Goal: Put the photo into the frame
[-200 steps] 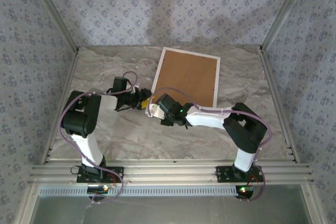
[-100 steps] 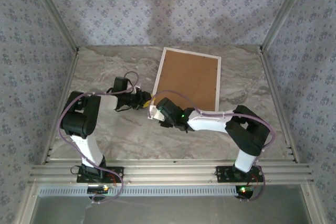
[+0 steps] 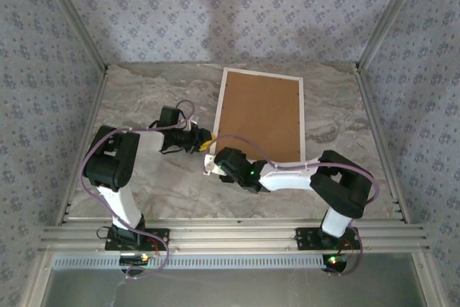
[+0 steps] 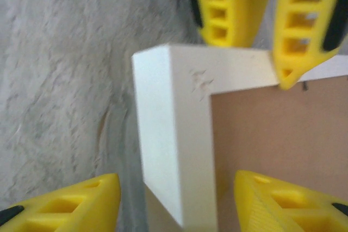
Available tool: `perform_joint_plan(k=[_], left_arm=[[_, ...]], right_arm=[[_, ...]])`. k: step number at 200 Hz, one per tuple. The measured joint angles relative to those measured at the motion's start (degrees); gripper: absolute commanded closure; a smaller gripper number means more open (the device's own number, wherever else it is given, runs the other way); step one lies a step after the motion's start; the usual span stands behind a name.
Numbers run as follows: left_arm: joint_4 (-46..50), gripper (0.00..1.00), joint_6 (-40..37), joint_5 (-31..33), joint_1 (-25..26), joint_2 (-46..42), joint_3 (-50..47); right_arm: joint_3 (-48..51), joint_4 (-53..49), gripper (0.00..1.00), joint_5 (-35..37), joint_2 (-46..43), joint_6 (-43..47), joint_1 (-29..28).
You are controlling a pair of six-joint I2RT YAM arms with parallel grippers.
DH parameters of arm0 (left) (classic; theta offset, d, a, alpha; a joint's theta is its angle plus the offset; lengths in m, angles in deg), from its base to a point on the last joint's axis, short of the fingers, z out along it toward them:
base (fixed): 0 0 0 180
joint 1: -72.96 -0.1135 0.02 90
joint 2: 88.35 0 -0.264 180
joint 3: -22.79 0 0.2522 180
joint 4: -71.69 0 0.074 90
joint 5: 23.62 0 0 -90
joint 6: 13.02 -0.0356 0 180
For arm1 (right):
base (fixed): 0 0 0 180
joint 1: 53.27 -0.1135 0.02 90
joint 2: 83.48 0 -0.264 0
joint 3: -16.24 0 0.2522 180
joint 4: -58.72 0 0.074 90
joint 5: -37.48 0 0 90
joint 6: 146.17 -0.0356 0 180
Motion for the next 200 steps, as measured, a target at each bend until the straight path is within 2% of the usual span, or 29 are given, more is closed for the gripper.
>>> perform_joint_plan(k=[49, 108, 124, 150, 179, 193, 200], left_arm=[[0.2, 0.86, 0.1, -0.1, 0.0, 0.0, 0.0], [0.3, 0.85, 0.0, 0.9, 0.0, -0.3, 0.0], [0.4, 0.85, 0.1, 1.3, -0.1, -0.3, 0.0], [-0.3, 0.85, 1.0, 1.8, -0.4, -0.5, 0.1], [-0.5, 0.82, 2.2, 2.2, -0.8, -1.0, 0.1], [-0.5, 0.77, 2.4, 2.4, -0.8, -1.1, 0.1], [-0.5, 0.68, 2.5, 2.4, -0.8, -1.1, 0.1]], right_arm=[[2.4, 4.4, 0.42, 3.7, 0.2, 2.0, 0.0], [4.8, 18.5, 0.46, 12.6, 6.5, 11.0, -1.0], [5.1, 21.3, 0.52, 14.2, 7.6, 12.8, -1.2], [5.7, 24.9, 0.76, 16.6, 8.5, 15.2, -1.8], [6.1, 29.3, 0.92, 19.1, 9.8, 19.2, -2.5], [6.6, 32.3, 0.98, 20.2, 11.0, 20.3, -2.7], [6.7, 33.1, 1.00, 20.5, 11.3, 20.9, -2.8]])
